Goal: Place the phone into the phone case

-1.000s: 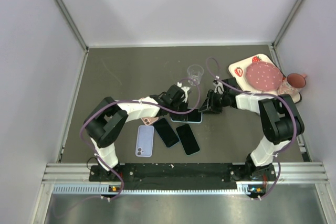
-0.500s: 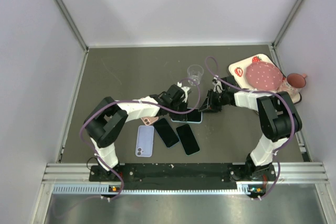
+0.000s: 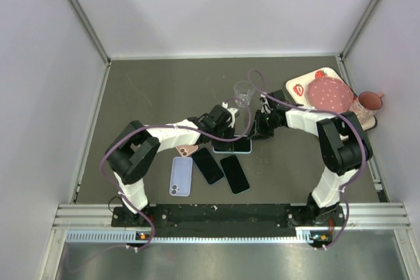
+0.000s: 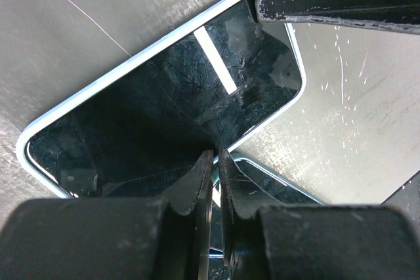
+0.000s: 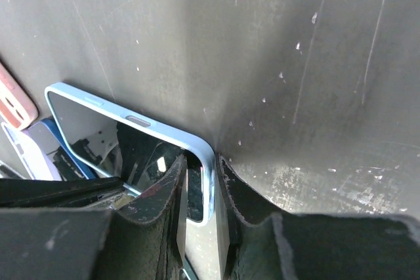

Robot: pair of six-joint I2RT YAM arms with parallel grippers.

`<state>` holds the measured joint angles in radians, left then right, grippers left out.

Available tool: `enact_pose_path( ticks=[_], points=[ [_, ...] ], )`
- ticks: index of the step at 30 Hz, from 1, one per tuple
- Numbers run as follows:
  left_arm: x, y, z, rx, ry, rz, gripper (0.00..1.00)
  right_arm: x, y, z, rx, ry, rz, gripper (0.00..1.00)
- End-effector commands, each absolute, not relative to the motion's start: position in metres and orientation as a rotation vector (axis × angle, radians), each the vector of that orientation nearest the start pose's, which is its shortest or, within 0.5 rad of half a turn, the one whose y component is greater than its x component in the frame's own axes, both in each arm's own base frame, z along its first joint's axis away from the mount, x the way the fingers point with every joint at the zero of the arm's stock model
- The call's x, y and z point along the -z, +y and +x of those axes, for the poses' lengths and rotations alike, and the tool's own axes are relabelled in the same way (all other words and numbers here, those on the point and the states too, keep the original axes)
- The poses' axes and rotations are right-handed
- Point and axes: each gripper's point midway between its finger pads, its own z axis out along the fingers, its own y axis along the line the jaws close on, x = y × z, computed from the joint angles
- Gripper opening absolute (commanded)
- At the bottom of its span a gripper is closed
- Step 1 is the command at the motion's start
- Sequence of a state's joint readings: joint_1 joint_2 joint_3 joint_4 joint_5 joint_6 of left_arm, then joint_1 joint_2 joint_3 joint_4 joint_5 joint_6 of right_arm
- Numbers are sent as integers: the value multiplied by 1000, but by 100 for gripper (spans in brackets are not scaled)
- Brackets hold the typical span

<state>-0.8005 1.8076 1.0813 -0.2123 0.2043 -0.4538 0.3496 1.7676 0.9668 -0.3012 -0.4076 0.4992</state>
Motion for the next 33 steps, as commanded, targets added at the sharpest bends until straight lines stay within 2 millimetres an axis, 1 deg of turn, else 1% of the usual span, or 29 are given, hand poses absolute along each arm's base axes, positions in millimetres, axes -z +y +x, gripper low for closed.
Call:
enact_pose_path(
  ticks=[1, 2, 3, 4, 5, 6, 7, 8, 11, 13, 15, 16, 17, 19, 20, 21, 22, 23, 24, 25, 26, 27, 29, 30, 32, 33],
  points=[
    [-34, -334, 255, 683, 2611, 560, 13, 35, 162, 273, -329, 2951, 14, 13],
    [-34, -334, 255, 687, 2610, 561, 13, 33, 158, 275, -275, 2939, 3, 12],
    [-34, -335, 255, 692, 2611, 563, 13, 30, 156, 274, -245, 2936, -6, 10],
    [-35, -336, 255, 691, 2607, 563, 13, 29, 158, 273, -213, 2927, -44, 8],
    [-36, -337, 256, 696, 2603, 564, 13, 26, 155, 277, -163, 2904, -63, 8],
    [-35, -337, 257, 690, 2604, 565, 13, 22, 153, 280, -120, 2879, -79, 4],
    [-35, -337, 257, 690, 2605, 563, 13, 20, 156, 278, -89, 2868, -118, 4],
    [-36, -338, 257, 692, 2603, 565, 13, 18, 152, 281, -39, 2847, -124, 2],
    [-37, -338, 258, 693, 2597, 561, 13, 9, 157, 283, -27, 2813, -150, 1],
    [-38, -338, 260, 686, 2590, 559, 14, 2, 162, 285, -61, 2795, -154, 2],
    [-43, -340, 261, 703, 2574, 558, 15, -7, 168, 287, -111, 2777, -163, 3],
    [-47, -343, 260, 728, 2563, 565, 17, -14, 172, 289, -143, 2760, -164, 4],
    [-51, -345, 261, 746, 2541, 563, 18, -27, 179, 292, -202, 2726, -168, 5],
    [-62, -345, 261, 770, 2507, 549, 22, -44, 188, 296, -283, 2679, -188, 5],
    [-66, -345, 262, 773, 2485, 540, 27, -61, 195, 298, -352, 2636, -193, 6],
    [-76, -345, 263, 789, 2449, 534, 30, -70, 200, 298, -386, 2611, -200, 7],
    [-80, -344, 263, 795, 2434, 530, 33, -79, 203, 300, -416, 2586, -200, 8],
    [-84, -343, 264, 802, 2415, 530, 40, -89, 206, 300, -451, 2563, -205, 13],
    [-95, -341, 263, 814, 2374, 534, 42, -105, 209, 301, -485, 2517, -208, 16],
    [-100, -339, 264, 812, 2356, 525, 43, -114, 211, 300, -508, 2493, -210, 20],
    [-105, -337, 265, 817, 2336, 515, 45, -121, 213, 299, -530, 2474, -213, 26],
    [-113, -331, 263, 821, 2307, 508, 47, -136, 213, 299, -555, 2434, -215, 28],
    [-122, -323, 267, 824, 2275, 479, 51, -148, 213, 297, -594, 2404, -217, 36],
    [-127, -317, 265, 839, 2264, 471, 53, -154, 212, 296, -609, 2389, -211, 39],
    [-129, -305, 270, 848, 2262, 430, 55, -168, 209, 294, -649, 2349, -200, 46],
    [-127, -300, 268, 867, 2270, 420, 55, -170, 207, 293, -657, 2345, -192, 48]
  ],
)
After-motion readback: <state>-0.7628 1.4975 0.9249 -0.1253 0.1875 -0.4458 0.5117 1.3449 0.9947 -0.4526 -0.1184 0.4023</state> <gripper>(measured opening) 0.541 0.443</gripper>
